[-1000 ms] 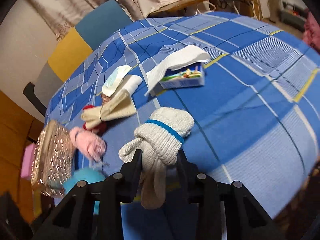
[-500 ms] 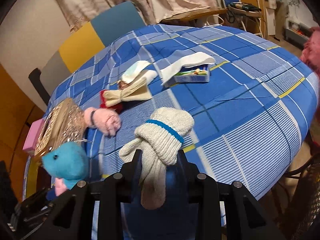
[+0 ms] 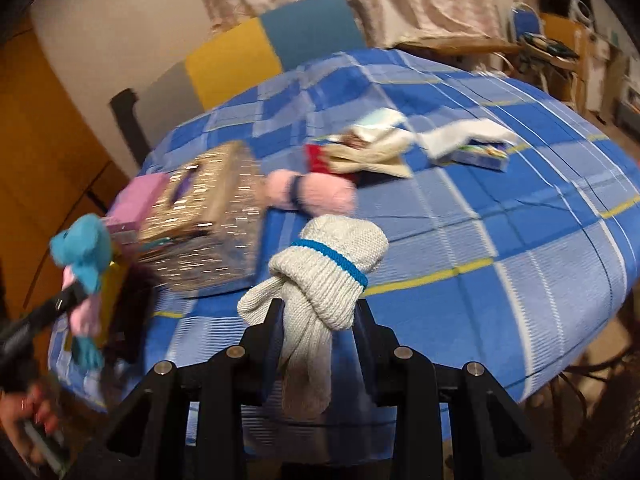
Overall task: Organize soft objects
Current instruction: 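Carry the teddy bear into the gold tray with the left gripper while the right gripper carries the glove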
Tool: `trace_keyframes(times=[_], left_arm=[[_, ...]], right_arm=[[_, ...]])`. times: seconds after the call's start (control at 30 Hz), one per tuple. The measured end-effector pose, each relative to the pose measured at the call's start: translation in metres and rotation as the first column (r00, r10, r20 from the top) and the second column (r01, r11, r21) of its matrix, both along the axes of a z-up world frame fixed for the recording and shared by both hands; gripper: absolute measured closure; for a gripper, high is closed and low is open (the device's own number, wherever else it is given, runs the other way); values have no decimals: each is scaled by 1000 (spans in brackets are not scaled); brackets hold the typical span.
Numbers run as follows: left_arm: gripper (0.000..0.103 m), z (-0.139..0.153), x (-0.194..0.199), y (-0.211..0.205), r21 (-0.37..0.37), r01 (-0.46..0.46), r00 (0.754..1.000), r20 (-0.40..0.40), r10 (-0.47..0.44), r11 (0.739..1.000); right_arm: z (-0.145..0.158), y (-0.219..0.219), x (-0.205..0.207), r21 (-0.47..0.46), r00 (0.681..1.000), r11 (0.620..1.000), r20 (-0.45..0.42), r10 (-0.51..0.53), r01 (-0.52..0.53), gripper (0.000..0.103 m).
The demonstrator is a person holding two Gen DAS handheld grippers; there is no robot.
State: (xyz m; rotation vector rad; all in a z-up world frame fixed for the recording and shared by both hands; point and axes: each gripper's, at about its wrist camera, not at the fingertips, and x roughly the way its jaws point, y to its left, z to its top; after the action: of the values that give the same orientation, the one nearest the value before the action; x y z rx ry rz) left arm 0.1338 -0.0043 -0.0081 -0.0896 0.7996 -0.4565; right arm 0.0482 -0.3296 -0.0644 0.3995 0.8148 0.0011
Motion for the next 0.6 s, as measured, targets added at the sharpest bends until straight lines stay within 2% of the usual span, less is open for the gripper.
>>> trace_keyframes(times=[0.17, 0.27, 0.43, 0.6], left_arm=[[68, -6, 36, 60, 50, -116, 992, -37, 118, 992], [68, -15, 62, 93, 83, -179, 980, -73, 186, 980], [68, -43, 105, 145, 82, -283, 940, -176, 293, 956], [68, -69, 141, 174, 161, -329, 911, -204, 357, 931]], right_arm=[[18, 41, 0, 39, 994, 994, 47, 96, -98, 68], [32, 69, 1, 39, 985, 987, 76, 154, -158, 68], [47, 117, 7, 19, 959, 963, 93, 267, -270, 68], [51, 159, 14, -7, 931, 936, 95, 352, -353, 68]])
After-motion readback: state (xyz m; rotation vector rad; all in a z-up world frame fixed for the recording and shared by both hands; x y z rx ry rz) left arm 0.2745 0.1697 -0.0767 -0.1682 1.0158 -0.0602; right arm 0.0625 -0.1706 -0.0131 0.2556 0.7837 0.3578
